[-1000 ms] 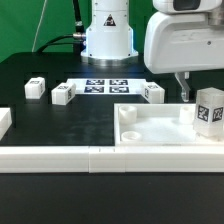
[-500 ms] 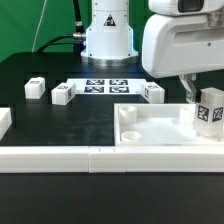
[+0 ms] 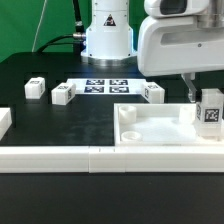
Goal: Assemble one leg
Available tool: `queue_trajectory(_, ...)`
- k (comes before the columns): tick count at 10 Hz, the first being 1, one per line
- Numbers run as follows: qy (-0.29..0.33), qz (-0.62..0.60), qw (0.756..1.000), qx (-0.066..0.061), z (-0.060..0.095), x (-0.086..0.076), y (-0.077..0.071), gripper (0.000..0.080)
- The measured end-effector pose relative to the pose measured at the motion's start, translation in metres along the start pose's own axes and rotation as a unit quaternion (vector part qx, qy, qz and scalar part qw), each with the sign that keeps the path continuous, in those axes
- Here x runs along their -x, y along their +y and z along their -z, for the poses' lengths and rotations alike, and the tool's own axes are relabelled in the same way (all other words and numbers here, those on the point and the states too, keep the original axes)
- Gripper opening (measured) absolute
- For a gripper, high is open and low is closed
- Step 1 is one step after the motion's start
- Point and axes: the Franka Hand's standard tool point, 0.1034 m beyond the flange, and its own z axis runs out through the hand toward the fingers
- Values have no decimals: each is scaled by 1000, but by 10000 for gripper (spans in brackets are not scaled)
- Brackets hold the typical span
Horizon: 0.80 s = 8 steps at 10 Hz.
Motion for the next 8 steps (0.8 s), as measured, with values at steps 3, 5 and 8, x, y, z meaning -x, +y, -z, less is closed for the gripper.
queue_trajectory(3, 2, -232, 973, 2, 0, 0, -1, 291)
queue_trajectory(5, 1, -344, 939, -3, -1, 1, 1, 291)
queue_trajectory(8, -3, -475, 880, -9, -1, 0, 2, 291)
